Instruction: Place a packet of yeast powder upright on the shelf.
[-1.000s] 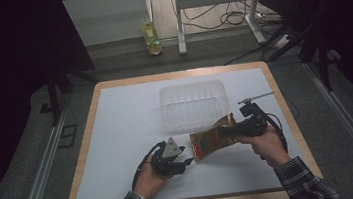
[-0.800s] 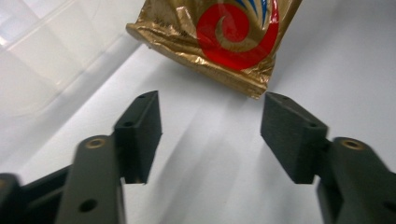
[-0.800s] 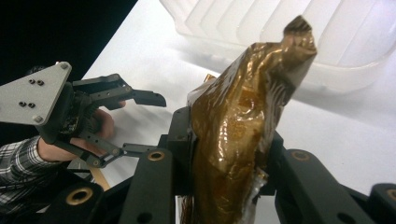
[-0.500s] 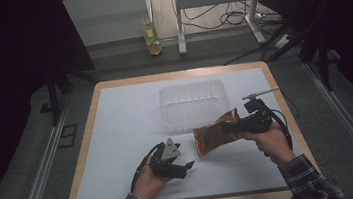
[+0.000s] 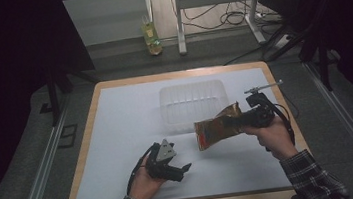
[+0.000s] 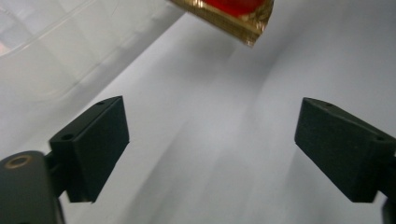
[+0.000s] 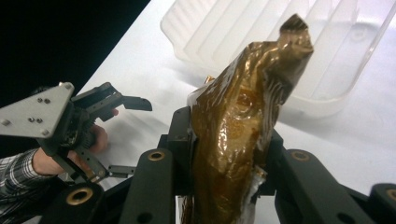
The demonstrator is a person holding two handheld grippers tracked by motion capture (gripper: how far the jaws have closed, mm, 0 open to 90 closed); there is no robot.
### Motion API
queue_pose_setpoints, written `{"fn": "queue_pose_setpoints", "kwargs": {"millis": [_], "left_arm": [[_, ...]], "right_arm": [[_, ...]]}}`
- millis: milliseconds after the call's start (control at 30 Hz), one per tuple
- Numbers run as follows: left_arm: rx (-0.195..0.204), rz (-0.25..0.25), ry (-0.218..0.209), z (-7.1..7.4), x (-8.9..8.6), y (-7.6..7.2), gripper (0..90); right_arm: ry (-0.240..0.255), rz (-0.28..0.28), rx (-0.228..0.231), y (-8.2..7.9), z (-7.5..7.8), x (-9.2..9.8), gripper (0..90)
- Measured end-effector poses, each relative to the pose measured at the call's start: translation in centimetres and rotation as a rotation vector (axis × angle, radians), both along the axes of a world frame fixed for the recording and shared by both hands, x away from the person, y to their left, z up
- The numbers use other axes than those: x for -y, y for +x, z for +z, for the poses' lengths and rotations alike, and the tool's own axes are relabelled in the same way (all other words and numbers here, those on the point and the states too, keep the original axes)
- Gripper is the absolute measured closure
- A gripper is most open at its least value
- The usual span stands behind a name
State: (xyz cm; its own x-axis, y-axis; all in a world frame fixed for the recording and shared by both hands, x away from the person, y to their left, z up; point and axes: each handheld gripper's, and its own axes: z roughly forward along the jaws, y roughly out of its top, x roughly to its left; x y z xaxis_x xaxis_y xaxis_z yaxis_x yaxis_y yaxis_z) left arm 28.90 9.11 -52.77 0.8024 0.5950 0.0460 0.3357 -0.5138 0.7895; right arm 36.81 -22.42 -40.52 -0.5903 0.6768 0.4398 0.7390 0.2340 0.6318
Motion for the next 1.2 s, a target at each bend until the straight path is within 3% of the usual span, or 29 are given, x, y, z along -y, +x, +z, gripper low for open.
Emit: {"fn": "queue_pose_setpoints", "kwargs": {"millis": [467,567,1200], "left_arm": [[0.012,0.003,0.012,-0.1,-0.4,-0.6,3.1],[0.023,-0.003,0.032,-0.2,-0.3,-0.8,3.0],[0.019,-0.014,0.055,-0.4,-0.3,-0.6,2.7]], "right_arm": [[-0.004,-0.032,0.015,1.5,1.7,0.1,67.6],[-0.011,-0.037,0.025,2.0,2.2,-0.1,67.6],[-0.016,-0.078,0.038,5.6,4.0,-2.1,67.7]]}}
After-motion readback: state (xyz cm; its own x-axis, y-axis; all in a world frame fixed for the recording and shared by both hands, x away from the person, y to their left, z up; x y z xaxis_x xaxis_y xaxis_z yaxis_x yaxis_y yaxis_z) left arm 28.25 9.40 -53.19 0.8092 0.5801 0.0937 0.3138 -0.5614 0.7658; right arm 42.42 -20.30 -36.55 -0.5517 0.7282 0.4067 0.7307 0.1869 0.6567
